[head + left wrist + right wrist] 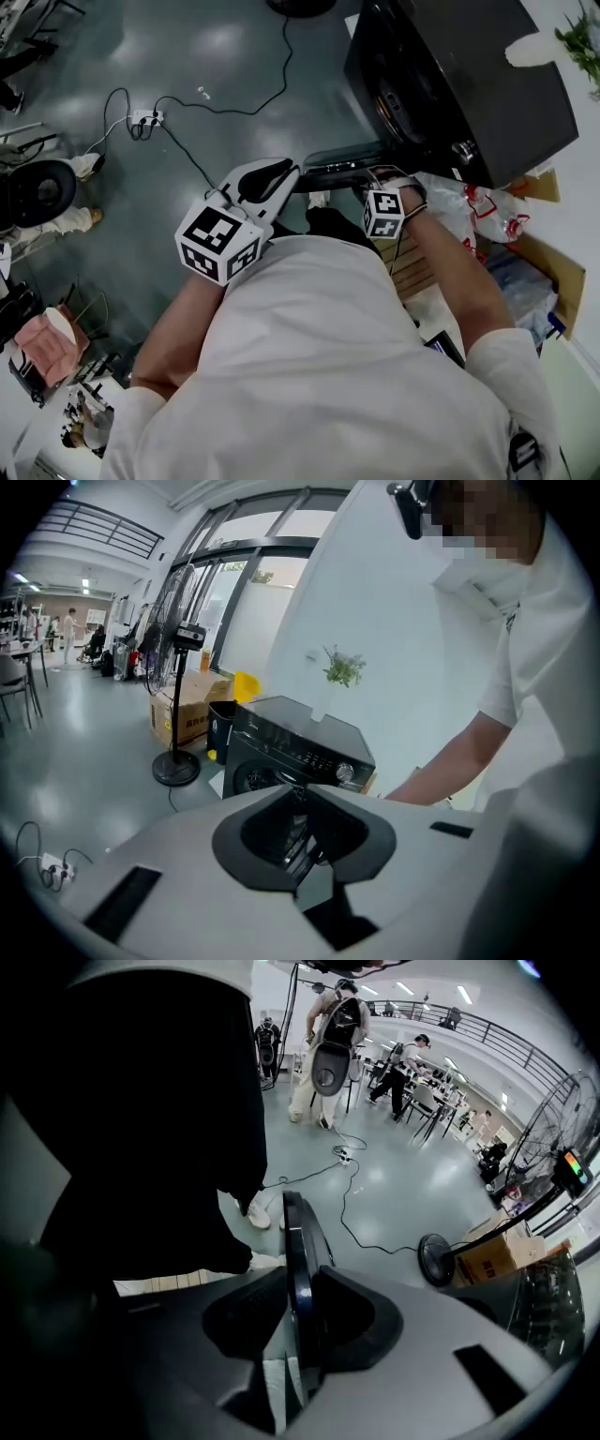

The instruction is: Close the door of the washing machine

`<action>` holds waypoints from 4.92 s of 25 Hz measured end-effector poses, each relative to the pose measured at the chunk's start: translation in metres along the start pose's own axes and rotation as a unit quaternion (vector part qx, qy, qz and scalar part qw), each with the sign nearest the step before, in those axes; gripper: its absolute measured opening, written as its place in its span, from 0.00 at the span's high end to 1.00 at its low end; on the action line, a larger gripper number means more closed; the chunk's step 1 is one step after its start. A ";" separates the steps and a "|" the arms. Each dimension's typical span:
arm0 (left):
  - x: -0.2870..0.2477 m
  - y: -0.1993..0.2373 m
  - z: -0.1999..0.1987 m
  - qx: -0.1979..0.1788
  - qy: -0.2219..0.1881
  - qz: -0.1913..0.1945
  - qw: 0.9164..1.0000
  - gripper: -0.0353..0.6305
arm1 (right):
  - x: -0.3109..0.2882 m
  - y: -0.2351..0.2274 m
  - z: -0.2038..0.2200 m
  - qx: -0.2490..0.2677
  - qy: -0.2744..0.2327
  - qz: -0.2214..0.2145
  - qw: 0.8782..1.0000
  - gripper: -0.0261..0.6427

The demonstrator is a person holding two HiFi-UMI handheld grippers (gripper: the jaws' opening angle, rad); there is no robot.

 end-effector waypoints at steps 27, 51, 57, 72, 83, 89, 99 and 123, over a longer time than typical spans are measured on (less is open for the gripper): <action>-0.011 0.065 -0.038 -0.036 0.001 0.038 0.999 0.87 | -0.015 -0.124 0.011 -0.193 0.032 0.061 0.979 0.80; -0.041 0.124 -0.080 -0.088 0.046 0.114 0.989 0.87 | -0.017 -0.215 0.066 -0.358 0.087 0.130 0.920 0.80; -0.050 0.132 -0.090 -0.101 0.057 0.129 0.985 0.87 | -0.015 -0.231 0.083 -0.399 0.103 0.155 0.898 0.80; -0.063 0.154 -0.095 -0.122 0.086 0.159 0.976 0.87 | -0.014 -0.256 0.111 -0.427 0.173 0.222 0.859 0.81; -0.065 0.170 -0.096 -0.120 0.093 0.158 0.976 0.87 | -0.011 -0.272 0.136 -0.442 0.211 0.254 0.834 0.82; -0.069 0.173 -0.095 -0.118 0.098 0.159 0.975 0.87 | -0.008 -0.278 0.149 -0.464 0.224 0.264 0.815 0.82; -0.077 0.170 -0.098 -0.119 0.106 0.168 0.973 0.87 | -0.009 -0.282 0.152 -0.530 0.204 0.263 0.780 0.80; -0.083 0.136 -0.094 -0.130 0.099 0.171 0.972 0.87 | -0.001 -0.281 0.158 -0.534 0.168 0.255 0.789 0.77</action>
Point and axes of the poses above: the fingertips, and each gripper's own axes: x backward along the fingers, y to its left, z out of its underside, the point moved 1 cm from there along x, backward along the fingers, and after that the axes turned 7 degrees about y, right-handed, at the moved point
